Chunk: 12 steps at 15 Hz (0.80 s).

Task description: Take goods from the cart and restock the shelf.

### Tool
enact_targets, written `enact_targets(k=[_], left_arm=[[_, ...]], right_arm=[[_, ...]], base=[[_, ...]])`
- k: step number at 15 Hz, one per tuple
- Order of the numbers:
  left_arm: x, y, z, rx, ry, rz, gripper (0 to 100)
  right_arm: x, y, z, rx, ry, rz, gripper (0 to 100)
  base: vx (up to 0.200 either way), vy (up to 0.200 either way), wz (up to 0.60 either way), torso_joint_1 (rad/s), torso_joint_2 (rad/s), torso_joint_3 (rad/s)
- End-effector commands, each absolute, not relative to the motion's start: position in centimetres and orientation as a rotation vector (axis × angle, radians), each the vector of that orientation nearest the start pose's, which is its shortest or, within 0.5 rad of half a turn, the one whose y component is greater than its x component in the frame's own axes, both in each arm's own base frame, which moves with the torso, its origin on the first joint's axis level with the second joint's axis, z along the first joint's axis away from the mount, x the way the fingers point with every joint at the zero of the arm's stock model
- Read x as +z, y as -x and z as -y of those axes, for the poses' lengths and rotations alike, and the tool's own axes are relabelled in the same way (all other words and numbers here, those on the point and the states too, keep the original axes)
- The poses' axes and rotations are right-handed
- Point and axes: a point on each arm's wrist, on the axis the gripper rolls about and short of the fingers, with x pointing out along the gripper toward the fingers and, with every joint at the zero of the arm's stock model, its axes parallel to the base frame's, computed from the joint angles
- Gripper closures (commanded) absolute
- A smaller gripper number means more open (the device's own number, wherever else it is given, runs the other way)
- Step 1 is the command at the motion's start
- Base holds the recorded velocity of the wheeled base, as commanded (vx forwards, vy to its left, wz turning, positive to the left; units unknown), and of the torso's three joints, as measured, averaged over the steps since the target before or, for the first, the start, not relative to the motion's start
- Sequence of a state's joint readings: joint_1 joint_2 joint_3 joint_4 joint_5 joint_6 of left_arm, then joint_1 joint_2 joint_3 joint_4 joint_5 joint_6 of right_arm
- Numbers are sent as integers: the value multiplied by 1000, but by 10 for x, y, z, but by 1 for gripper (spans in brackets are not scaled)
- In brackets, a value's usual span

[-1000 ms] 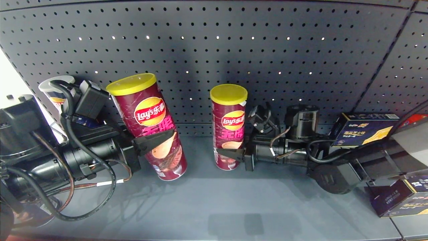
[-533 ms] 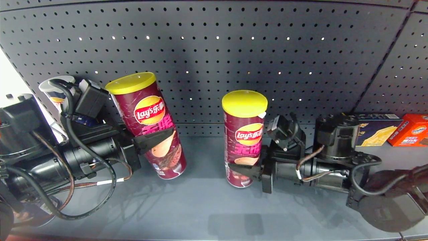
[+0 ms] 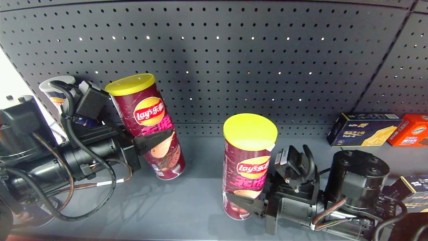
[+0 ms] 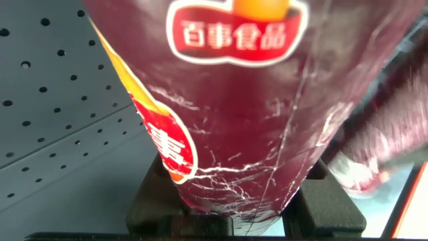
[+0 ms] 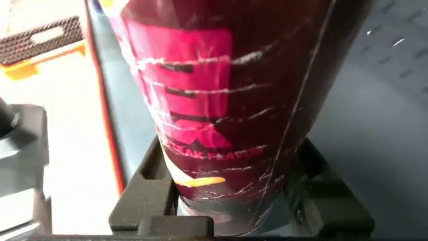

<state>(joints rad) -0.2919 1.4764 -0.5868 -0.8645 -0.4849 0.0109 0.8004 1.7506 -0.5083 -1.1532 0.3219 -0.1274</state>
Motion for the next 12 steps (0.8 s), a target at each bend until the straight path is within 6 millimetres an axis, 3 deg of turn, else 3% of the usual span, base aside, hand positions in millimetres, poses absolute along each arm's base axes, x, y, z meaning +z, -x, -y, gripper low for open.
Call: enact_targets(k=[1,6,12], left_arm=[[208,-227,79,-776,-8,-19,100],[207,-227,79,-775,-7,-24,100],[208,-227,79,-775,-8,-22,100]], right_arm=[[140,-189,-210,1138,142,-37,100],[122,-181,-207,1126,154,-64,100],[117,-184,-209,1124,153,-63,100]], base=[[0,0,0,0,0,0],[0,0,0,0,0,0],[0,0,0,0,0,0]])
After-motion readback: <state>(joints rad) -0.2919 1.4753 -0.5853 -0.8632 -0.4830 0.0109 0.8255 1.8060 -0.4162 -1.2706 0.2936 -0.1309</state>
